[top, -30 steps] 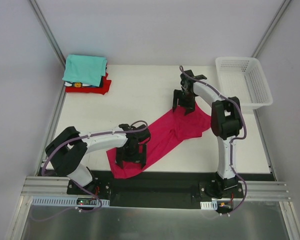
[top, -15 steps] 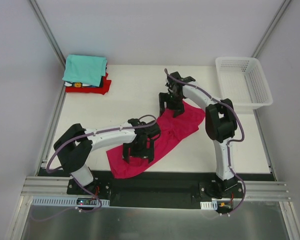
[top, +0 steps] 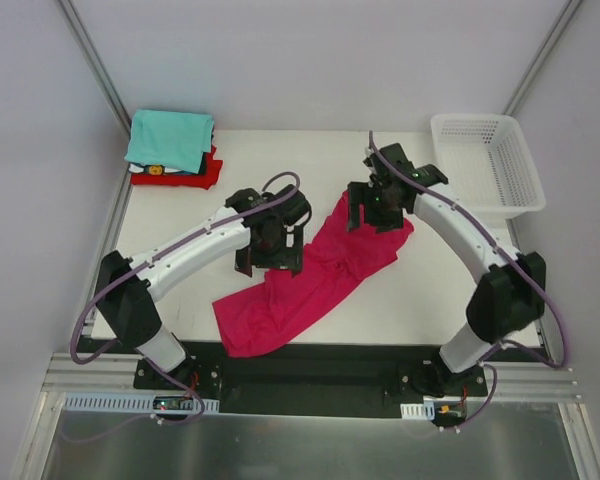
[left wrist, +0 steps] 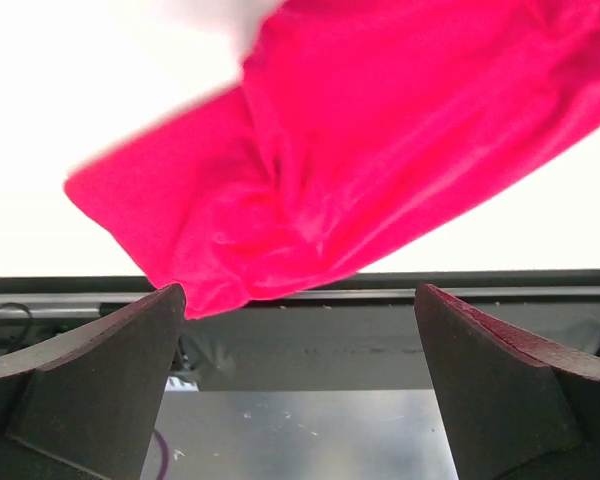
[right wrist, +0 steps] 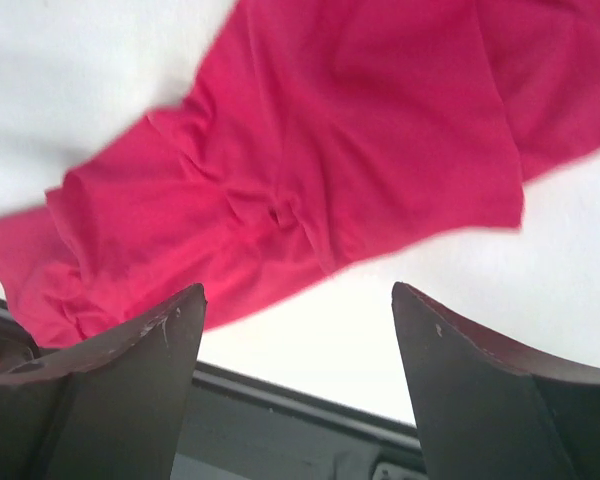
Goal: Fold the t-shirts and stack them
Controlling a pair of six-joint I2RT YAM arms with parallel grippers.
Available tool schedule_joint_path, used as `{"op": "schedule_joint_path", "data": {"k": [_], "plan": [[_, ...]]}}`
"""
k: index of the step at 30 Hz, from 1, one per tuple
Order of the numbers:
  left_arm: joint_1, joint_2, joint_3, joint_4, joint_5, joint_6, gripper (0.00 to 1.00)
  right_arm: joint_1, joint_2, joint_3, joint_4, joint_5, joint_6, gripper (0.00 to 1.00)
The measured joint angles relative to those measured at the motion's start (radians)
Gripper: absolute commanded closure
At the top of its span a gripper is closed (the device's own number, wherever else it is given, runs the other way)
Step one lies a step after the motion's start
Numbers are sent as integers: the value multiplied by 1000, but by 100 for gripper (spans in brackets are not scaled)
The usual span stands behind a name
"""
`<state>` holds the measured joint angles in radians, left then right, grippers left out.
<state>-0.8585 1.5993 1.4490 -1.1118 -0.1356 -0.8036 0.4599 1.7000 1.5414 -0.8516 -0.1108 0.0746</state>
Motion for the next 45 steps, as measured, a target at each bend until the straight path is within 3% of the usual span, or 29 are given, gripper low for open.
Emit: {"op": "schedule_joint_path", "data": {"k": [7,12,15,20,34,41,45], "plan": [[240,21,28,15,36,193,1,11,-364,-244,14,91,44,23],[291,270,322,5,101,358,1,117,-570,-388,20,144,100,23],[288,434,513,7,157,430,1,189,-603,-457,22,141,129,23],[288,567,666,8,299,509,1,251,-610,-517,23,125,160,21],[288,710,739,111,925,600,3,303,-787,-554,74,-200,130,9],[289,792,777,239,1110,558,2,306,-848,-582,73,-266,123,0],[292,825,786,405,1175,469,2,317,-873,-583,75,-306,121,4]]}}
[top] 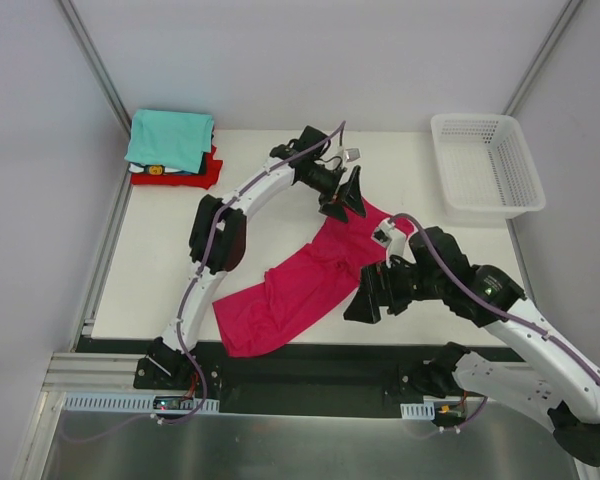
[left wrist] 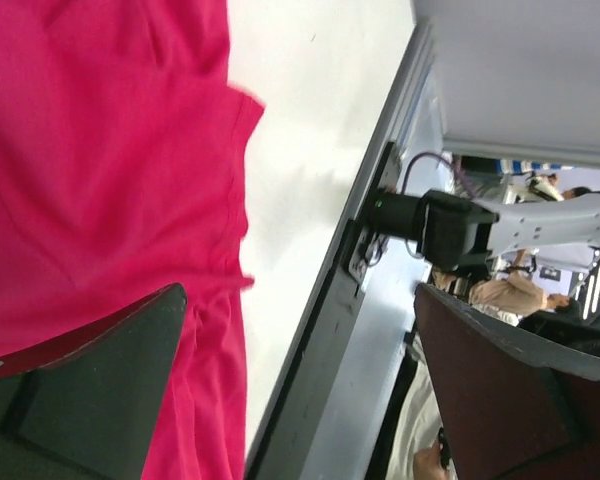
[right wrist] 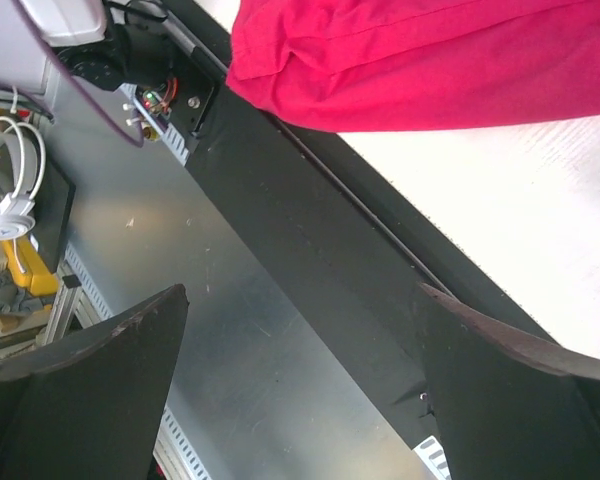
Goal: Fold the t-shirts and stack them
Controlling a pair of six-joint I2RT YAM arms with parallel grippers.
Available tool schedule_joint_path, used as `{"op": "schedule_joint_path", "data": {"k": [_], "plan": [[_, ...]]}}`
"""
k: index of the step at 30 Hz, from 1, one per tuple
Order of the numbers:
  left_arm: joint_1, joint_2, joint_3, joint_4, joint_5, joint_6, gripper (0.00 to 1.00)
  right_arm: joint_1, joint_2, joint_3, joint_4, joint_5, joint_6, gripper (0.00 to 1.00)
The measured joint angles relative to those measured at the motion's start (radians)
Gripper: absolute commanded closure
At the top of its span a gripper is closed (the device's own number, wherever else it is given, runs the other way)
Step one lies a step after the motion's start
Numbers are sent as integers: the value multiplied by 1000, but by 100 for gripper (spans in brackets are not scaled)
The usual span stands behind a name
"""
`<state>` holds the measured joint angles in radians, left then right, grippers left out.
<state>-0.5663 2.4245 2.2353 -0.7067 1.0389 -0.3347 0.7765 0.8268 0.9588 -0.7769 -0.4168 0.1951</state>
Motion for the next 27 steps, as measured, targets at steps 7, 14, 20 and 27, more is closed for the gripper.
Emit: {"op": "schedule_joint_path", "data": {"k": [7,14,20,27], "plan": [[39,135,26,431,110,-298,6,7,-81,0,-28,-18,-4,4],[84,307,27,864,150,-679,6,7,-152,0,-80,-16,-6,4],[111,332,27,938,148,-753,6,7,-161,0,-106,-17,-6,4],[157,278,-22,758,80,-566,6,7,-172,0,-112,-17,-6,4]]}}
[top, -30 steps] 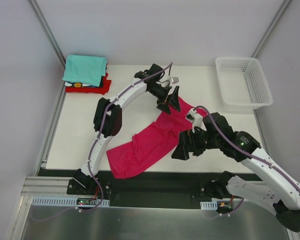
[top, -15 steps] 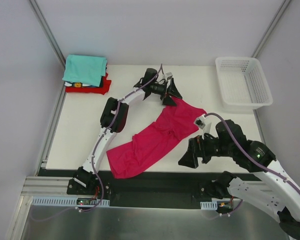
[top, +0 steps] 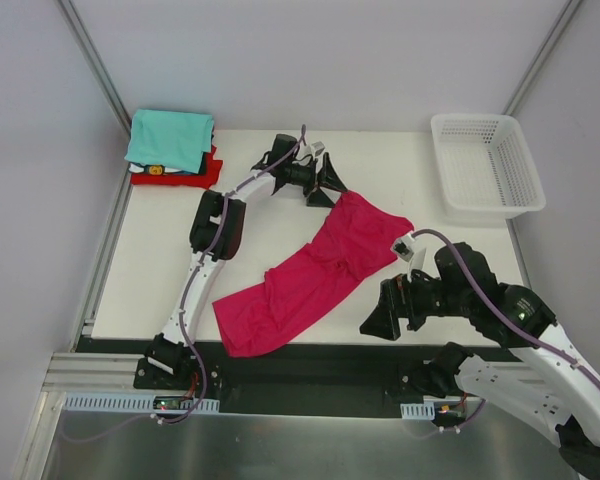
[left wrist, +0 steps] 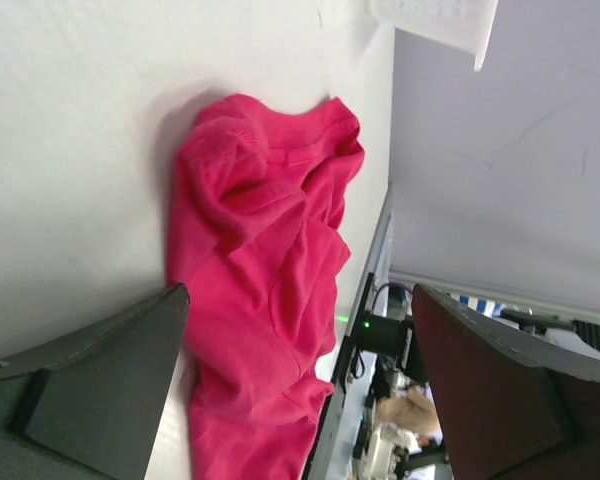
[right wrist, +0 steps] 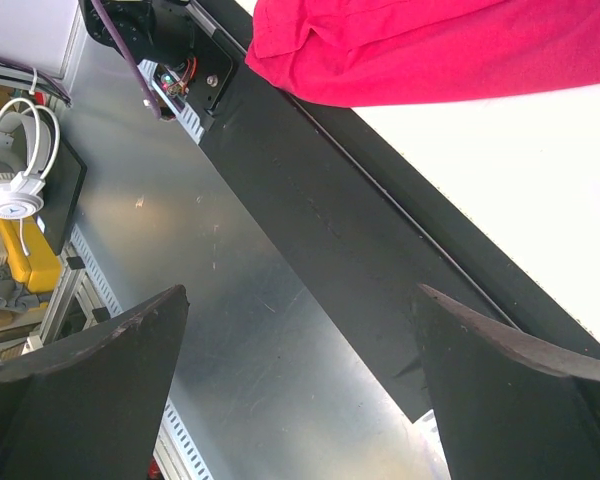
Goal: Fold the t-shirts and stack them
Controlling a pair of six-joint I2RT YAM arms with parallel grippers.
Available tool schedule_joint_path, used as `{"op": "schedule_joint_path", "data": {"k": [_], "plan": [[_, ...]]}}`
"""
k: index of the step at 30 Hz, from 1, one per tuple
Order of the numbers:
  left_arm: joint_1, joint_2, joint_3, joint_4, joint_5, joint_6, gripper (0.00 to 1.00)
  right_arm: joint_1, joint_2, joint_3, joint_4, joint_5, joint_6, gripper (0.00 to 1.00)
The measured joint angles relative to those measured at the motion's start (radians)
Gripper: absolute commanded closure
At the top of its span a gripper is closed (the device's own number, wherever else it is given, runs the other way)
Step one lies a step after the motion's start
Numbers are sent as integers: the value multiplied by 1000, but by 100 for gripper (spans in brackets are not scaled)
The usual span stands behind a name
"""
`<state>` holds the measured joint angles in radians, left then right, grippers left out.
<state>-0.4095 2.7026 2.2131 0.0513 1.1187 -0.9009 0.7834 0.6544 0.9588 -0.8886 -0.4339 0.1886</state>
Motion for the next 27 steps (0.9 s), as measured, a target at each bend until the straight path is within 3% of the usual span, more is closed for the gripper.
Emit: {"op": "schedule_joint_path", "data": {"k": [8,14,17,21,27], "plan": [[59,-75,-62,-140,-64,146,2,0,8,0,0,16,2,4],[68,-122,-73,-231,-121,216,1,2,50,-2,-28,216,29,4],[71,-166,-41,-386,-191,296,1,-32,110,-12,-10,263,40,4],[71,-259,54,-680,-396,425,1,-75,272,13,2,349,72,4],[71,-678,-287,-884,-814,481,1,-85,524,116,2,521,100,4]]}}
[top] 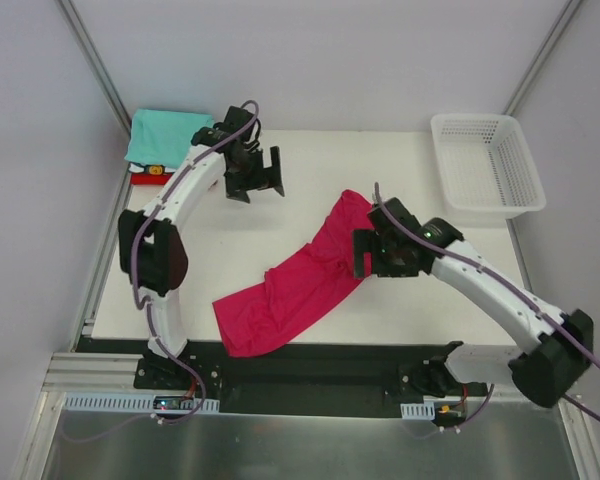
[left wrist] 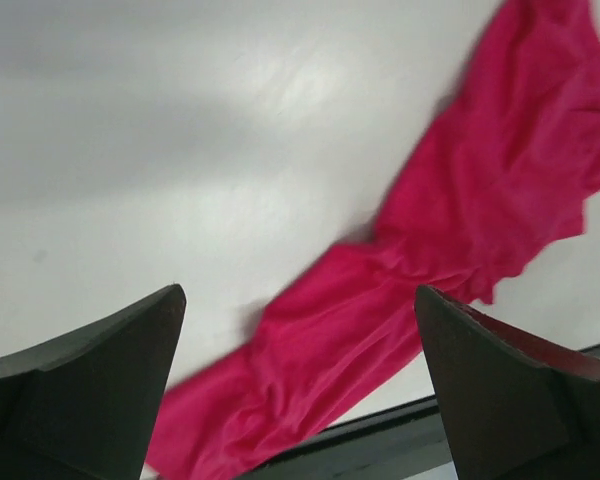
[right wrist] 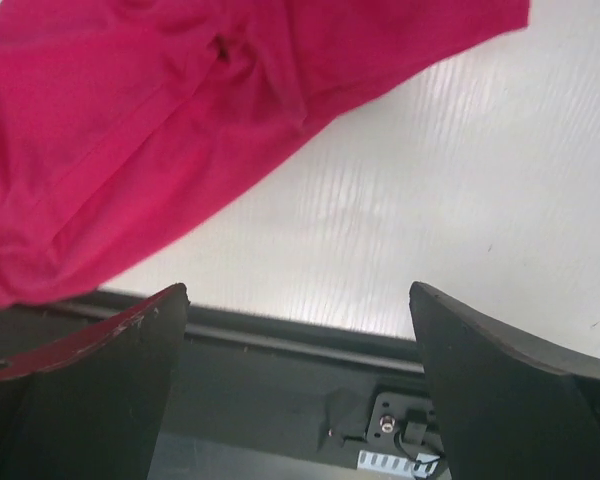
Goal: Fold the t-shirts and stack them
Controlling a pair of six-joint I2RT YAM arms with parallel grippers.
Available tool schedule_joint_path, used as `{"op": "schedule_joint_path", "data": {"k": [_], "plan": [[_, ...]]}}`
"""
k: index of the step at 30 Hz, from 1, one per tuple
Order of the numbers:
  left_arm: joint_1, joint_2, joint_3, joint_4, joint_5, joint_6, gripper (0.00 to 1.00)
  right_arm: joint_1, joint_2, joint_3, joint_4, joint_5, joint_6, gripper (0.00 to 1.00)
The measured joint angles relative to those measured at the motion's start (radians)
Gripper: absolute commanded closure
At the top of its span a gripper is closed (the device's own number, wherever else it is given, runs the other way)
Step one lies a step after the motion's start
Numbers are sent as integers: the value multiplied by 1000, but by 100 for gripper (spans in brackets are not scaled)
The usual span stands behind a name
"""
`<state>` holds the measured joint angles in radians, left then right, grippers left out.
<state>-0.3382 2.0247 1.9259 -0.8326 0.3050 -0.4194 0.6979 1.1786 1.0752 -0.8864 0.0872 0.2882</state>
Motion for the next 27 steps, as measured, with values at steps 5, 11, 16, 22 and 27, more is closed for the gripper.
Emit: {"op": "schedule_joint_path", "data": {"k": [5,11,16,22,27], "plan": [[13,-262,-228,-72,-282,-2,1,-43,245,90,47,85,1,4],[32,-401,-352,-99,-396,-3,1,-139,424,105,111,88,-7,4],[32,-482,-430,-100,-400,-4,1,-233,527,176,130,80,-34,4],[32,-562,-521,-101,-404,-11,1,-301,647,294,130,63,-72,4],[32,-595,-559,-102,-403,-11,1,-331,771,417,114,53,-98,4]]}}
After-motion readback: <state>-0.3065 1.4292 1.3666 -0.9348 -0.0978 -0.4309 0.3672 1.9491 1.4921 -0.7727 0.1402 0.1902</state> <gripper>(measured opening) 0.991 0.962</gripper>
